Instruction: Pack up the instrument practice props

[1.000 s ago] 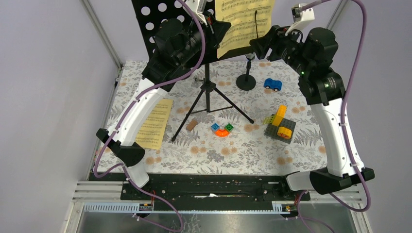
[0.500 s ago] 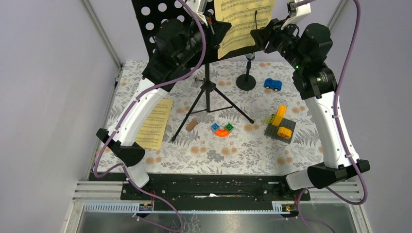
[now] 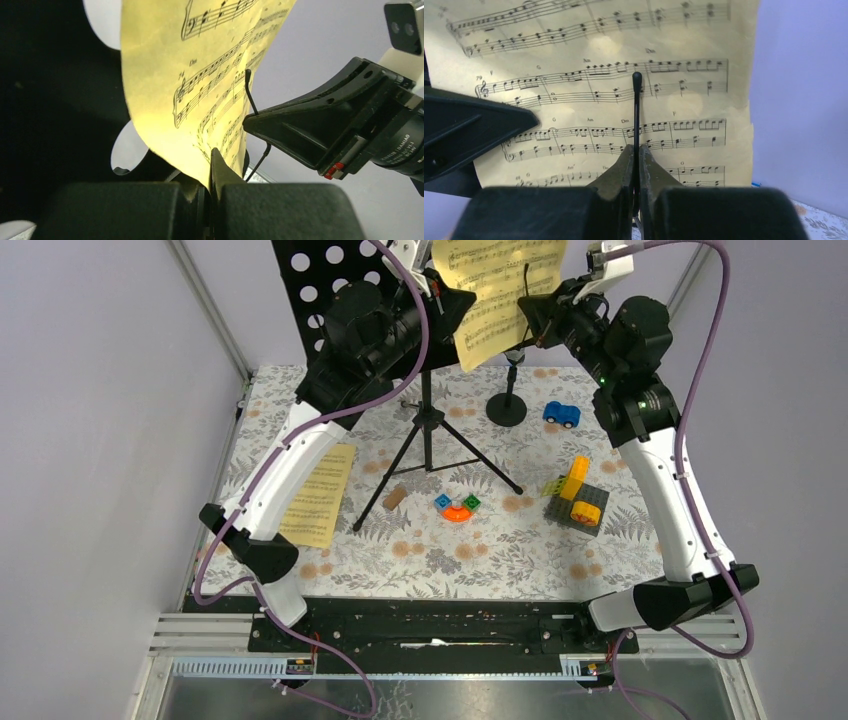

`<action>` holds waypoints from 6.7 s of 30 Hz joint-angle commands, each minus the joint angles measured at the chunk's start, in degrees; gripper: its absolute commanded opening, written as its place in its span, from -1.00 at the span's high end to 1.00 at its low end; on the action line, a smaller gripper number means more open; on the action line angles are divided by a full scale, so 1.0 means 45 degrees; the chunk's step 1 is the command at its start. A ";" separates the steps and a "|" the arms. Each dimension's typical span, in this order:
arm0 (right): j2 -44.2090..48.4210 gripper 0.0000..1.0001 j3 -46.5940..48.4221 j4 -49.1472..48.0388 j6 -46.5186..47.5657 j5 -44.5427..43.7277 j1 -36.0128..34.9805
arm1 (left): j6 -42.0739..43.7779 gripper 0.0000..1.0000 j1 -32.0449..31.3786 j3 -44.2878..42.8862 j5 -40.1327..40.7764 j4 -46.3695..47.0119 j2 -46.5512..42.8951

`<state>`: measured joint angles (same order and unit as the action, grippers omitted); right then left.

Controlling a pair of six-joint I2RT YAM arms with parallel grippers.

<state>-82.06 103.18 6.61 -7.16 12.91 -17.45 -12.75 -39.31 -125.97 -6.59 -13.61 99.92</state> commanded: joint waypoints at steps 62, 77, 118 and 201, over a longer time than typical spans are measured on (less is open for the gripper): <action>0.6499 -0.11 -0.6971 -0.1011 0.0602 -0.1501 0.0060 | -0.5493 1.00 0.0069 1.1743 0.8419 -1.2008 -1.2333; 0.7428 -0.17 -0.8109 -0.0471 -0.0056 -0.1056 0.0060 | -0.2336 1.00 0.6546 1.4334 0.1773 -0.6714 -0.8722; 0.5854 -0.29 -0.6669 0.0934 -0.0931 0.1634 0.0050 | 0.1888 1.00 0.9066 0.6804 0.3518 -1.0936 0.1013; 0.8651 -0.55 -1.1172 0.1373 -0.2326 0.0161 0.0060 | -0.6849 -0.91 0.6267 1.3412 -1.3020 2.3396 0.1766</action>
<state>-44.23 53.01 12.84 -18.83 14.44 -17.45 -41.25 -9.78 -60.29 -59.16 85.12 106.00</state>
